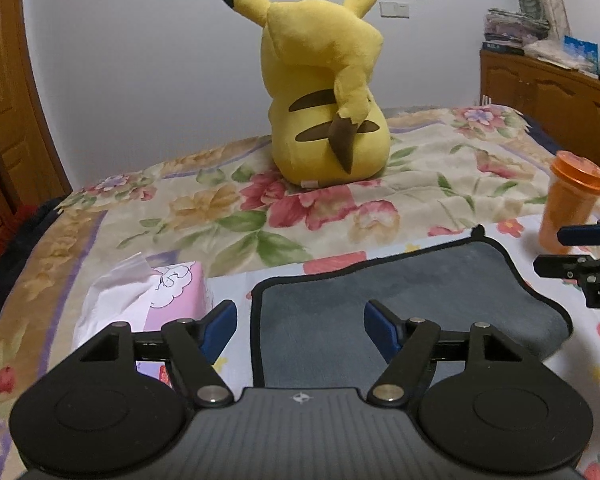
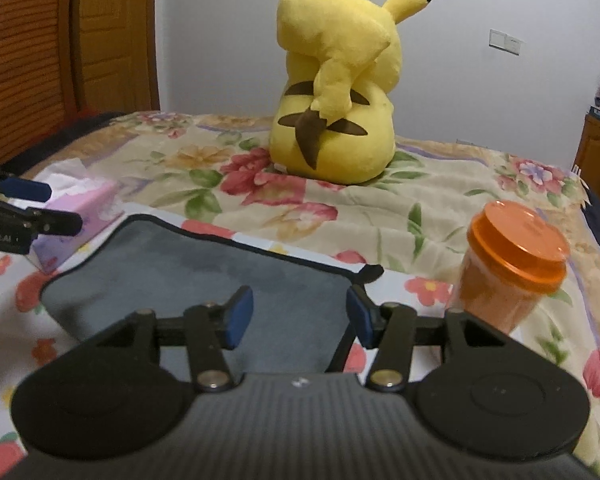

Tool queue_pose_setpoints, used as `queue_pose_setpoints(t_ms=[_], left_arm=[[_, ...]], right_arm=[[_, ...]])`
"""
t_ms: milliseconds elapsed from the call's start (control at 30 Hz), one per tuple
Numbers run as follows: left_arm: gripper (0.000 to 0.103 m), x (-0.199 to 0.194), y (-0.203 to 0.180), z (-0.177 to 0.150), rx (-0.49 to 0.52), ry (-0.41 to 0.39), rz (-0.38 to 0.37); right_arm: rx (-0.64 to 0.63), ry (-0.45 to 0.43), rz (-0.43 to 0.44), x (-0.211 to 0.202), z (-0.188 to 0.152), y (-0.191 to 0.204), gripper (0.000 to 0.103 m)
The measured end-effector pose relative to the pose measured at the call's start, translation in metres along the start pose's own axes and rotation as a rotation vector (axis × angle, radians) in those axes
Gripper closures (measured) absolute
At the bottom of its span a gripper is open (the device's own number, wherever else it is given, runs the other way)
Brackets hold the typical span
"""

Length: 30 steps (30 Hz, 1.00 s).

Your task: Fold towel

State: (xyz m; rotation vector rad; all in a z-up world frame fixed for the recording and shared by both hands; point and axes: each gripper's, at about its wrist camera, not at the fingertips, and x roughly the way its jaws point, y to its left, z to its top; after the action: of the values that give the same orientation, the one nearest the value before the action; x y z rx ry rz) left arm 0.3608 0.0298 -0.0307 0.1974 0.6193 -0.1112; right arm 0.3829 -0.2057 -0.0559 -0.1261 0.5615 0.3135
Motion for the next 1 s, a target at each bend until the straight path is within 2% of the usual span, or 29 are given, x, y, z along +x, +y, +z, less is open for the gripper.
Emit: queue_pose_setpoints(t_ms=[333,500,700,833,900,967,1000], left_arm=[[0.028,-0.034,-0.006,-0.006,-0.016,0.010,0.009],[0.025,-0.060,-0.012,-0.012,-0.010,0.012,0.006],[0.022,-0.089,-0.019,-0.022,0.003,0.016,-0.001],[0.019,-0.107,-0.023,-0.027,0.010,0.014,-0.007],[0.015,-0.115,-0.024,-0.030,0.007,0.010,-0.011],[0.013,-0.124,-0.026,-0.032,-0.002,0.007,-0.016],[0.013,-0.127,-0.027,-0.033,-0.006,0.006,-0.018]], right_arm=[[0.030,0.004,-0.012,-0.041,-0.009,0.004,0.050],[0.081,0.005,-0.020,-0.065,-0.018,0.006,0.049],[0.085,-0.002,-0.032,-0.091,-0.024,0.011,0.046],[0.091,-0.011,-0.038,-0.106,-0.027,0.012,0.041],[0.087,-0.017,-0.047,-0.113,-0.028,0.014,0.035],[0.085,-0.021,-0.053,-0.119,-0.030,0.016,0.024],[0.083,-0.024,-0.055,-0.123,-0.030,0.018,0.023]])
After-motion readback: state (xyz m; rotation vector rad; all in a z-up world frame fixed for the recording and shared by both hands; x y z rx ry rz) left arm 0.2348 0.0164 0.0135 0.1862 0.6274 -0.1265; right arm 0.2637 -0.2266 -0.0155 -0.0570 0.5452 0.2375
